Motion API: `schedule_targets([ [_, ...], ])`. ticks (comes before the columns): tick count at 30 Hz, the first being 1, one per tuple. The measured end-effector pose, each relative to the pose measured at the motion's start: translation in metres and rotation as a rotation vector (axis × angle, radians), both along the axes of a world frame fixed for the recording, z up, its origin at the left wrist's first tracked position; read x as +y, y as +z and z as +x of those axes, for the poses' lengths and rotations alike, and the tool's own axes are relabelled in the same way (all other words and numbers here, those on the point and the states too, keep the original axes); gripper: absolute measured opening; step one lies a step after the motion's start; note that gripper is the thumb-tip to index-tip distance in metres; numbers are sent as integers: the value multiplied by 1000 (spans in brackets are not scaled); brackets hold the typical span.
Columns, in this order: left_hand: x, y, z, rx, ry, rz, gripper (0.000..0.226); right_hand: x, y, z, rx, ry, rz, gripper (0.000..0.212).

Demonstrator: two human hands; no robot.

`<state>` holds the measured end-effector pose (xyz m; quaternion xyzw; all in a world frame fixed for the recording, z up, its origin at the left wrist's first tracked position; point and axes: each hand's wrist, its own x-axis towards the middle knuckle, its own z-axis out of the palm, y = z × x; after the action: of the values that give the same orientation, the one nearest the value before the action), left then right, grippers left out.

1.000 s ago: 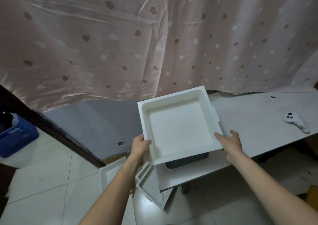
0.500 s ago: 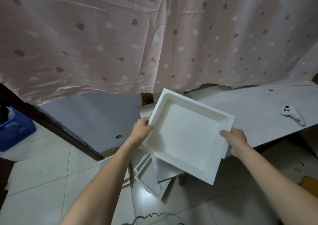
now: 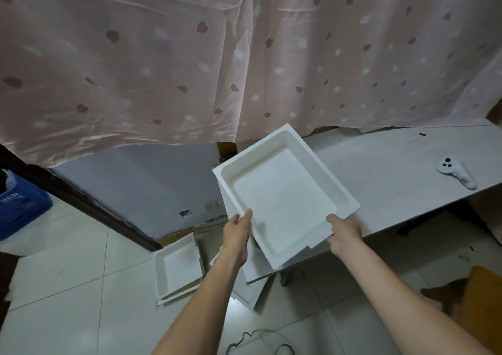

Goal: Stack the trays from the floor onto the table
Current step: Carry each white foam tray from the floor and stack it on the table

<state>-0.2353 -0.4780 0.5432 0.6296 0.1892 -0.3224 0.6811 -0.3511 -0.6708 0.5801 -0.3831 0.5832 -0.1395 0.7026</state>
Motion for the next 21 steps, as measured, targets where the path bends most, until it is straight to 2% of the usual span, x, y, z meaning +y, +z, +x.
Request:
schedule_targets([
  [2, -8, 3, -11, -7, -4, -15, 43, 9, -1, 2, -13, -38, 35, 13],
  [4, -13, 2, -18, -7, 9, 13, 33, 16, -3, 2, -4, -59, 64, 6],
  [8, -16, 0, -20, -33, -11, 117, 36, 22, -7, 2, -20, -63, 104, 4],
  [11, -15, -1, -15, -58, -18, 155, 40, 18, -11, 1, -13, -26, 100, 23],
  [13, -12, -2, -7, -70, -18, 166, 41, 12, -12, -1, -17, 27, 22, 24],
  [14, -11, -1, -4, -72, -17, 160, 41, 7, -11, -3, -18, 51, -33, 32],
  [17, -6, 2, 7, -83, -47, 149, 41, -10, -7, -9, 94, 158, -228, 74],
  [19, -7, 4, 13, -82, -75, 154, 38, -23, -5, -9, 155, 292, -363, 75],
  [21, -8, 10, 17, -83, -105, 170, 36, -32, -3, -8, 159, 461, -482, 62],
])
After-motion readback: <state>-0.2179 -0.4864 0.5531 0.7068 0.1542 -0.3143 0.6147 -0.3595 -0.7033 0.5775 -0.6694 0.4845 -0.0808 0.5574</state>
